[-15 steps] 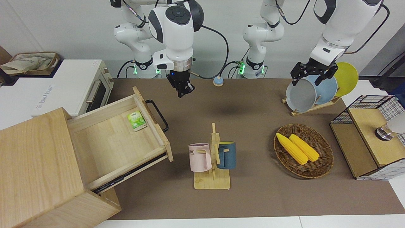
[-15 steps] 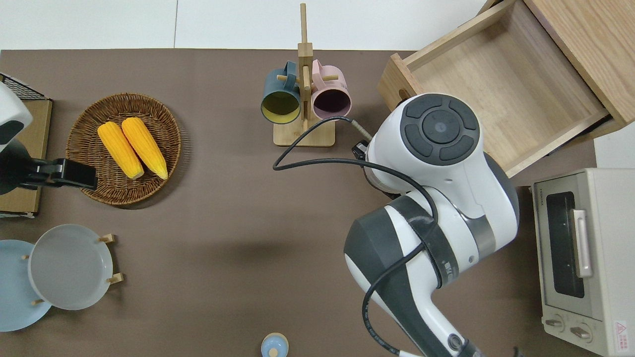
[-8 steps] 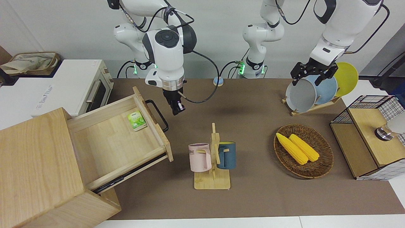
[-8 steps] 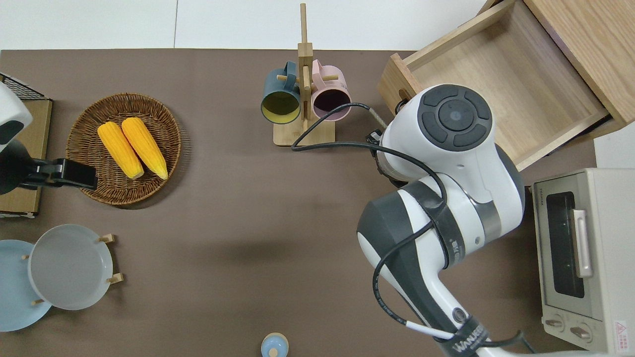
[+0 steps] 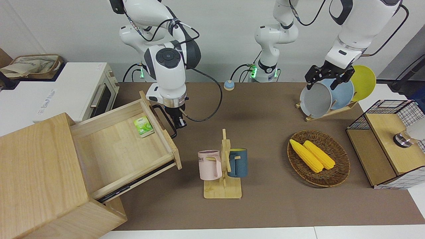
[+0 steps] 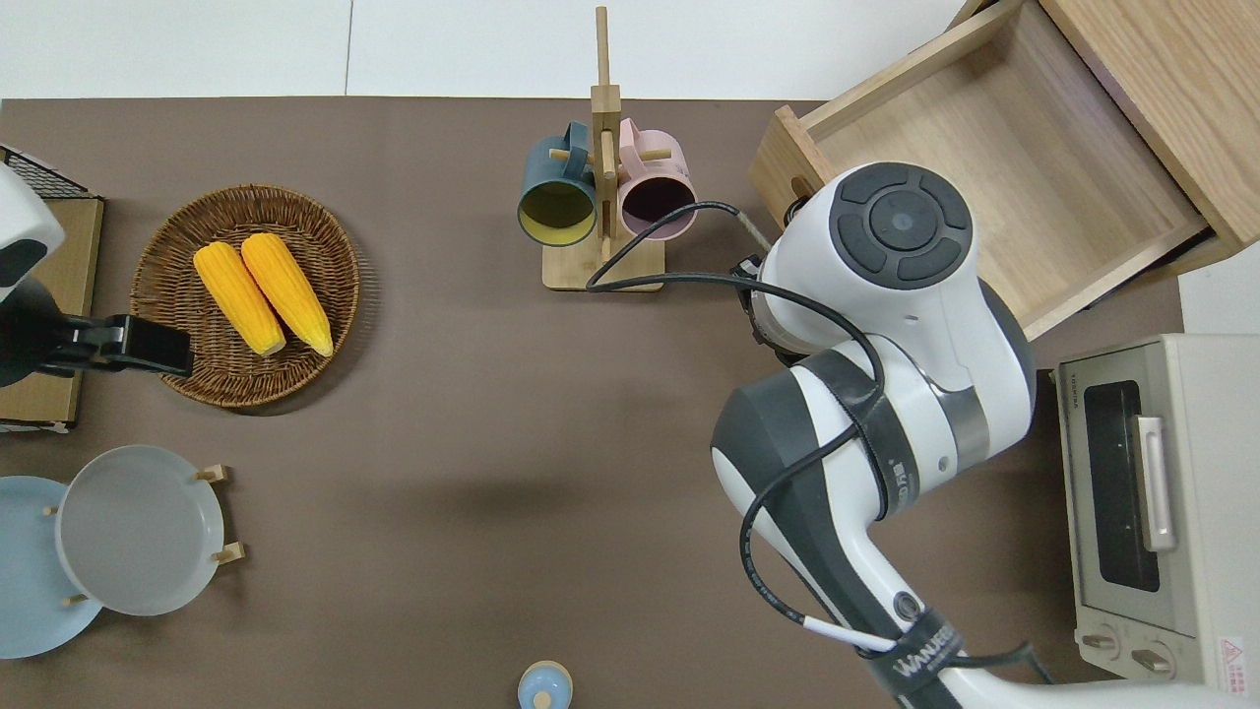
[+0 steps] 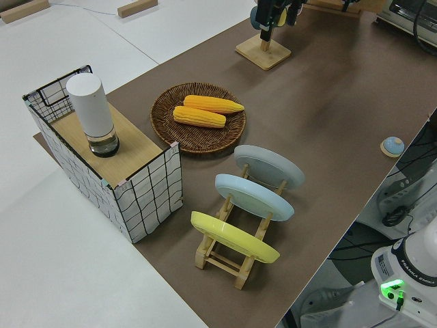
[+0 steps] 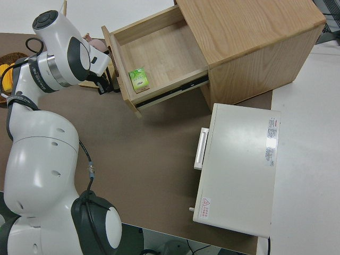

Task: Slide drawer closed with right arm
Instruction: 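Push the wooden drawer farther from the robot with the right gripper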

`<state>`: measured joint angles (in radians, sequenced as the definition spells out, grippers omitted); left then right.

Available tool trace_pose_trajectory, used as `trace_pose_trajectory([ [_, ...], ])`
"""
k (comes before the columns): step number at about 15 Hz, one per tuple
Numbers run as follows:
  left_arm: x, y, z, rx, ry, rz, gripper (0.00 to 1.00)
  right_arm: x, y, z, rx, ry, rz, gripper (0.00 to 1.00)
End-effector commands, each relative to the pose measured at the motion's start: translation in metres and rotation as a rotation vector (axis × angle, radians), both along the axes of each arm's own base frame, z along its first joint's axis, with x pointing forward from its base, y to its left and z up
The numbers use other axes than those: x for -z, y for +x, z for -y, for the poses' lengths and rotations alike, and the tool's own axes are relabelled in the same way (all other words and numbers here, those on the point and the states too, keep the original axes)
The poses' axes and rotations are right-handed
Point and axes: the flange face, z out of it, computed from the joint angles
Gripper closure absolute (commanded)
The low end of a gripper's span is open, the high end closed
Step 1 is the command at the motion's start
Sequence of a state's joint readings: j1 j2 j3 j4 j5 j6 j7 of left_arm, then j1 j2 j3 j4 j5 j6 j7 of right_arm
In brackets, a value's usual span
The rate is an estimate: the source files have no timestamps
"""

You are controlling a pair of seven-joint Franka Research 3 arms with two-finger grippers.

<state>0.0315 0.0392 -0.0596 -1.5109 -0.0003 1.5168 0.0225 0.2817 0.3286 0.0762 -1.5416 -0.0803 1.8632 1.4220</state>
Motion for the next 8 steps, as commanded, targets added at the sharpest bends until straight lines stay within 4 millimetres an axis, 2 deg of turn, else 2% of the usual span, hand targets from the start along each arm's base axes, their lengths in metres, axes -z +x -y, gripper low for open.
trace_pose_trajectory([
  [1, -0.003, 0.002, -0.001, 0.012, 0.016, -0.006, 0.01, -0.007, 0.016, 0.014, -0.01, -0.004, 0.037, 1.0],
  [3, -0.003, 0.002, -0.001, 0.012, 0.016, -0.006, 0.01, -0.009, 0.022, 0.018, -0.007, -0.008, 0.049, 1.0],
  [8, -0.004, 0.002, -0.001, 0.012, 0.016, -0.005, 0.01, -0.013, 0.041, 0.048, 0.015, 0.008, 0.114, 1.0],
])
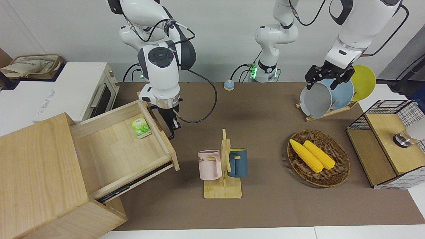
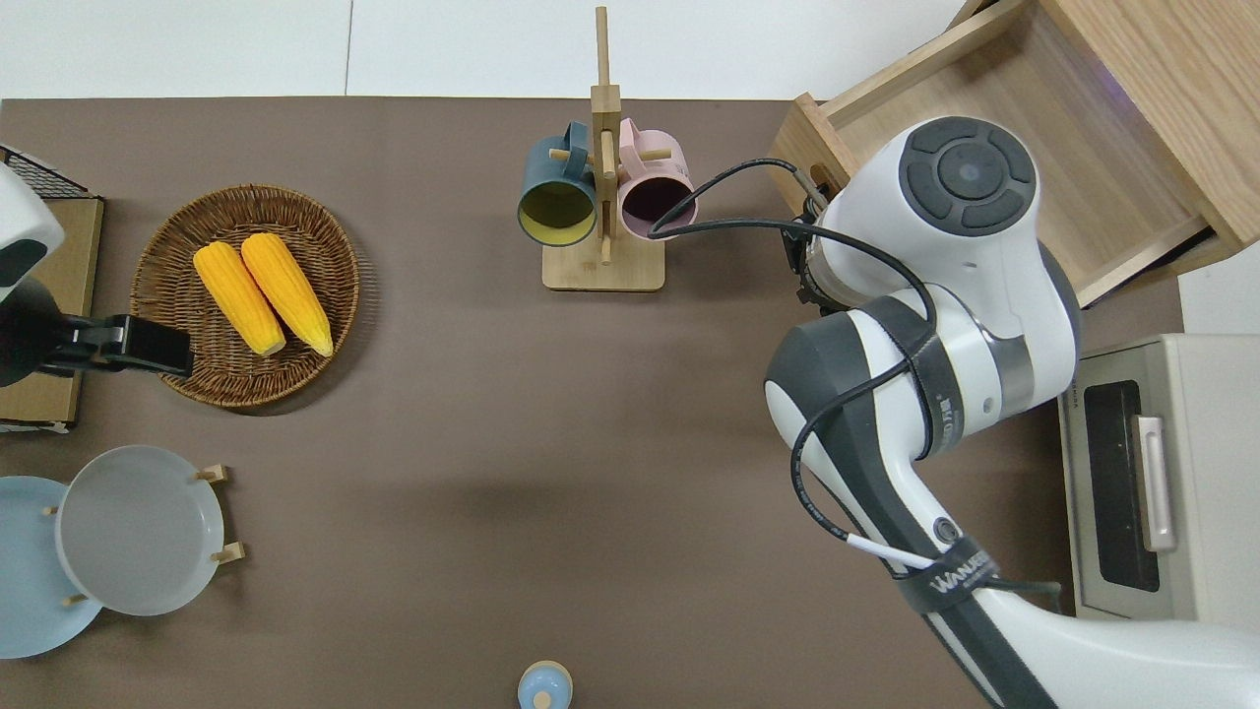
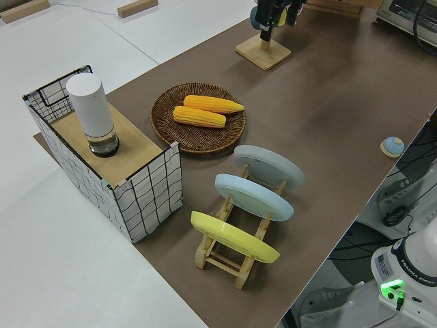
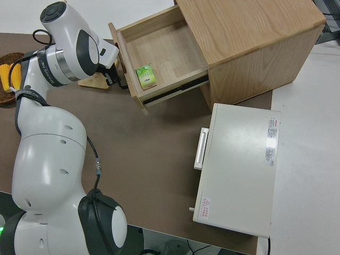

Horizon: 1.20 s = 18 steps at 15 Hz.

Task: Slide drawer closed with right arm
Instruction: 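Push the wooden drawer farther from the robot with the right gripper, then keep pushing the drawer front with the right gripper until shut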

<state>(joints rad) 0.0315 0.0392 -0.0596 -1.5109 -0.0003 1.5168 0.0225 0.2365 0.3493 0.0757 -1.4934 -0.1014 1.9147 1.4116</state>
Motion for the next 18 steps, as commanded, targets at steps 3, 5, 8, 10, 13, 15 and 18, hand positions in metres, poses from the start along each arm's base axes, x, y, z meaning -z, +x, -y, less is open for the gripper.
trace_pose_trajectory([
  [3, -0.003, 0.002, -0.001, 0.012, 0.016, -0.006, 0.01, 0.002, 0.025, 0.051, -0.058, -0.009, 0.031, 1.0],
  [5, -0.004, 0.002, -0.001, 0.012, 0.016, -0.005, 0.01, 0.001, 0.031, 0.068, -0.068, -0.012, 0.034, 1.0],
  [8, -0.004, 0.002, -0.001, 0.012, 0.016, -0.005, 0.01, -0.002, 0.04, 0.087, -0.085, -0.012, 0.047, 1.0],
  [10, -0.004, 0.002, -0.001, 0.012, 0.016, -0.005, 0.01, -0.006, 0.047, 0.101, -0.081, -0.006, 0.089, 1.0],
  [13, -0.004, 0.002, -0.001, 0.012, 0.016, -0.005, 0.01, -0.009, 0.052, 0.125, -0.084, -0.002, 0.114, 1.0],
  [15, -0.004, 0.002, -0.001, 0.012, 0.016, -0.005, 0.01, -0.011, 0.055, 0.143, -0.1, -0.005, 0.129, 1.0],
  [18, -0.003, 0.002, -0.001, 0.012, 0.016, -0.008, 0.01, -0.01, 0.057, 0.158, -0.127, 0.0, 0.131, 1.0],
])
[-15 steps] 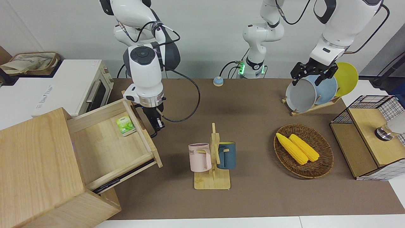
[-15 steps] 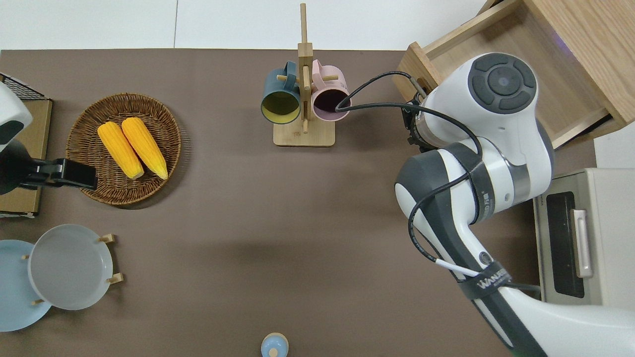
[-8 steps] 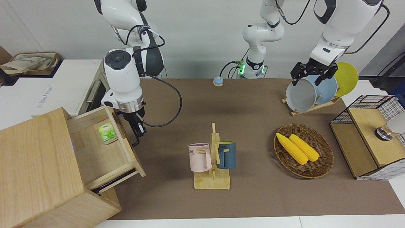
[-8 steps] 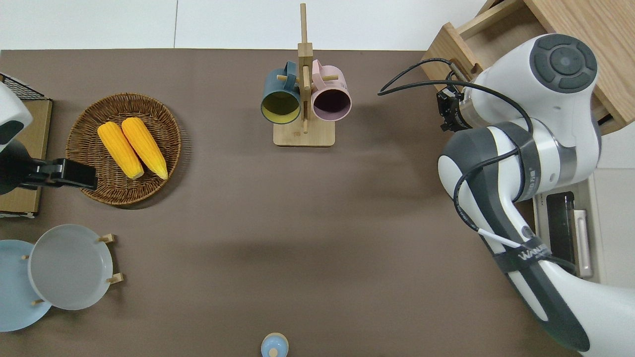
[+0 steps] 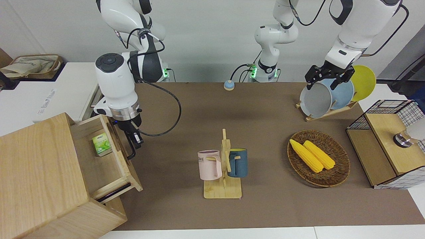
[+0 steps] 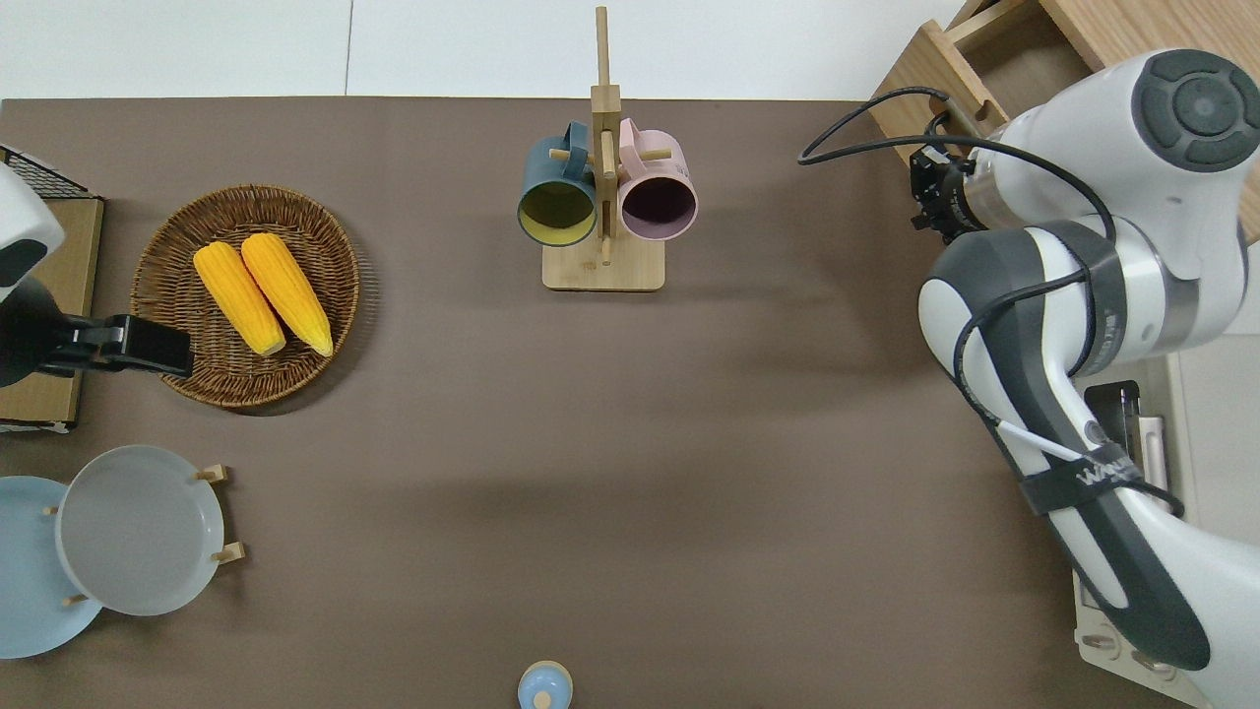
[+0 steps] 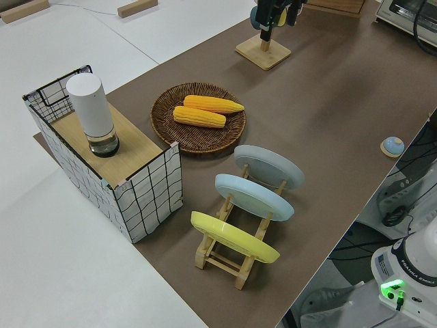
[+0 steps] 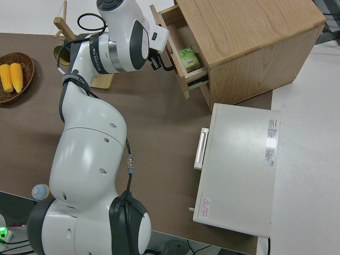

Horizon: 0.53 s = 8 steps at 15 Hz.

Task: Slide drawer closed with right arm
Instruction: 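Keep pushing the drawer front with the right gripper until shut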

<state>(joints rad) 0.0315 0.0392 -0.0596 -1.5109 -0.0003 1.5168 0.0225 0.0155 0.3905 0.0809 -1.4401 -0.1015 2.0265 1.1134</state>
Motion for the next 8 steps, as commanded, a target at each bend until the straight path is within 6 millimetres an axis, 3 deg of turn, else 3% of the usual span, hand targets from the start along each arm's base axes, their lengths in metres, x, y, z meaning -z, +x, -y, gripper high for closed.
trace_pose_trajectory([
  [1, -0.004, 0.002, -0.001, 0.012, 0.016, -0.005, 0.01, -0.001, 0.009, 0.021, -0.048, 0.014, 0.036, 1.0],
  [8, -0.004, 0.002, -0.001, 0.012, 0.016, -0.005, 0.01, 0.0, 0.014, 0.061, -0.081, 0.036, 0.054, 1.0],
])
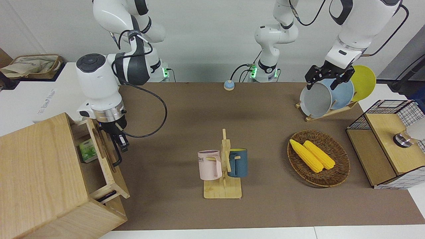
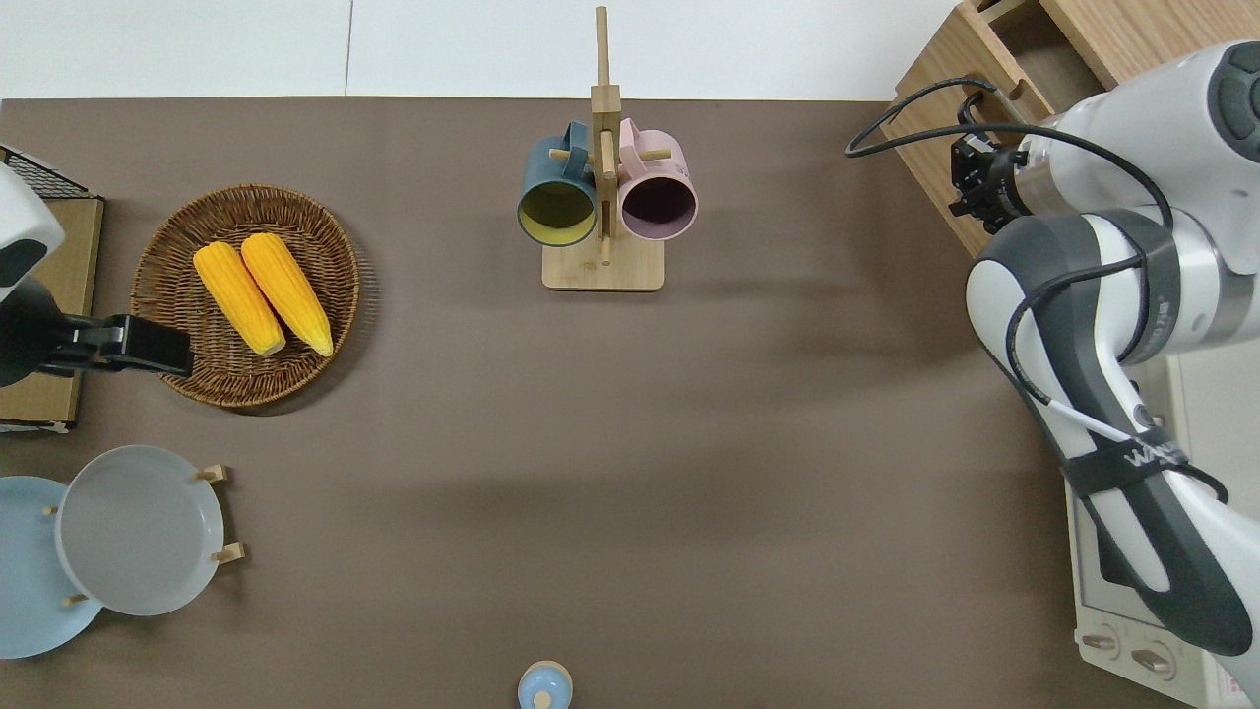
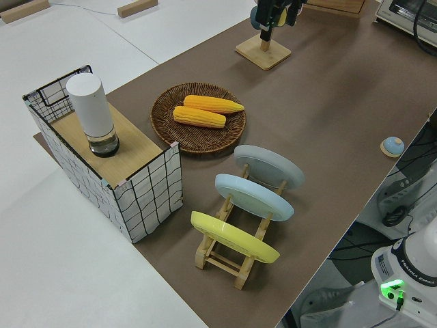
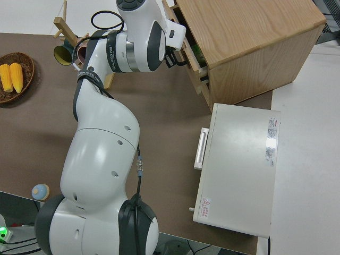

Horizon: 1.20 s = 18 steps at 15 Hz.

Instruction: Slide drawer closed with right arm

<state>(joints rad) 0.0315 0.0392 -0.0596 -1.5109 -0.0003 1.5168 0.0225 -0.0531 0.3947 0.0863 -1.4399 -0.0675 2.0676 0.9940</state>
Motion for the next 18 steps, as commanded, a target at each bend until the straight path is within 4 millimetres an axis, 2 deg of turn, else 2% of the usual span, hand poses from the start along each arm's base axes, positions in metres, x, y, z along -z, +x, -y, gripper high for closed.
trace_pose_trajectory([
  [1, -0.003, 0.002, -0.001, 0.012, 0.016, -0.006, 0.01, 0.002, 0.008, 0.02, -0.048, 0.02, 0.023, 1.0],
  [14, -0.003, 0.002, -0.001, 0.012, 0.016, -0.006, 0.01, -0.006, 0.011, 0.059, -0.164, -0.015, 0.061, 1.0],
  [18, -0.004, 0.002, -0.001, 0.012, 0.016, -0.005, 0.01, -0.007, 0.011, 0.054, -0.169, -0.006, 0.061, 1.0],
])
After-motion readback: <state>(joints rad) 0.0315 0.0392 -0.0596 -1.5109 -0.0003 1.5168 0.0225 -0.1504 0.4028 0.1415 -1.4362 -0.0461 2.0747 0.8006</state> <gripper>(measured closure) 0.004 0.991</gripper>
